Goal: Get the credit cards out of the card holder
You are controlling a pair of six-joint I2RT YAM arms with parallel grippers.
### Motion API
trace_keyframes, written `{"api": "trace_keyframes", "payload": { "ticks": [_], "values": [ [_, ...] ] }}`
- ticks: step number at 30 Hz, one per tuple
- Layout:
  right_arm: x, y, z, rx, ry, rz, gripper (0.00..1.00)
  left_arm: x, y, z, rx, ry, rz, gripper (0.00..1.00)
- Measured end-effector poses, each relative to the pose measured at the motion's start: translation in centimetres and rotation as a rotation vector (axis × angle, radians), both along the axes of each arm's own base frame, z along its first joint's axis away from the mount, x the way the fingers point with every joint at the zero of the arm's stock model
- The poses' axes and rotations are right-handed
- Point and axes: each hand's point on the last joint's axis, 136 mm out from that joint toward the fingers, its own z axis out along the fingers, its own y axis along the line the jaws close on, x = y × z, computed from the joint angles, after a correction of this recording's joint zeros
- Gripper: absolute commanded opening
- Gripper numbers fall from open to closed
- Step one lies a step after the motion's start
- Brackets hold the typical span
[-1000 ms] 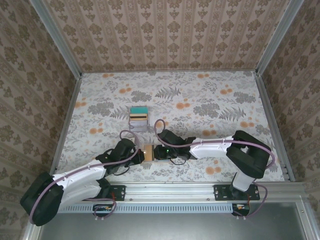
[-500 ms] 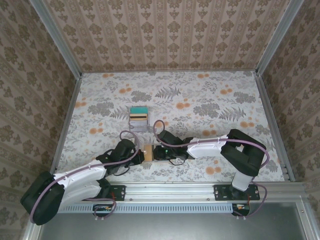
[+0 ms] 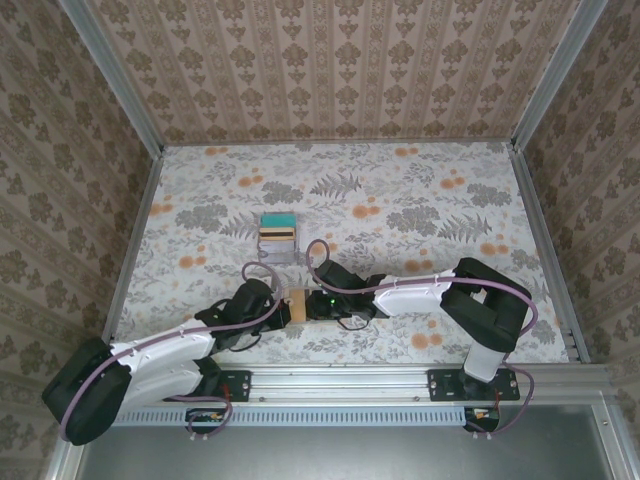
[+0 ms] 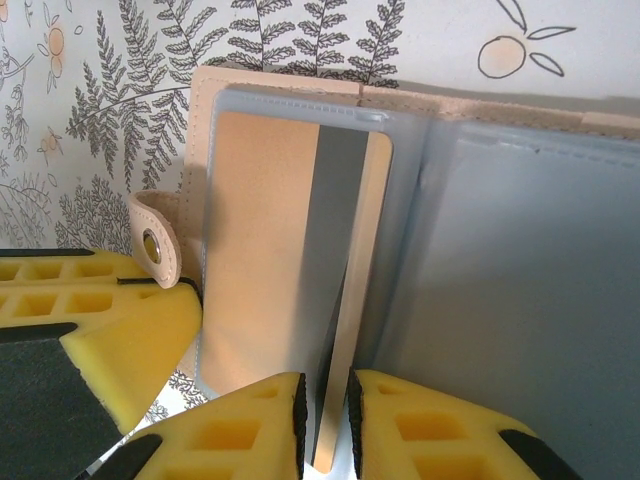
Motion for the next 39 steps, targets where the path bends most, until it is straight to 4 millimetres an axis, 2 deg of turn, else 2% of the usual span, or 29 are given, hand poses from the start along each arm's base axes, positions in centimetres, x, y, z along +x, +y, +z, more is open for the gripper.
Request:
{"api": "trace_keyframes", "payload": {
  "ticks": [6, 9, 13, 16, 32, 36, 39],
  "values": [
    [0.0, 0.0, -0.3, -0.002, 0.013, -0.012, 0.26, 0.0, 0.0, 0.0, 0.0, 0.0, 0.0, 0.0],
    [0.0, 0.0, -0.4, 0.004, 0.021, -0.018, 0.18, 0.0, 0.0, 0.0, 0.0, 0.0, 0.0, 0.0],
    [0.1, 0.0, -0.5, 0.004, 0.026, -0.023, 0.12, 0.0, 0.0, 0.0, 0.001, 0.0, 0.0, 0.0],
    [0.2, -0.1, -0.5, 0.005, 0.03, -0.032, 0.0, 0.0, 0.0, 0.0, 0.001, 0.0, 0.005, 0.0],
    [0.4, -1.7, 0.1, 0.025, 0.022, -0.062, 0.0, 0.1, 0.3, -0.1, 0.015, 0.001, 0.023, 0.0],
    [0.4, -1.8, 0.0, 0.023, 0.023, -0.062, 0.16, 0.1, 0.3, -0.1, 0.016, 0.002, 0.023, 0.0],
    [0.5, -1.7, 0.1, 0.029, 0.016, -0.057, 0.19, 0.1, 0.3, -0.1, 0.016, 0.002, 0.023, 0.0]
  ]
}}
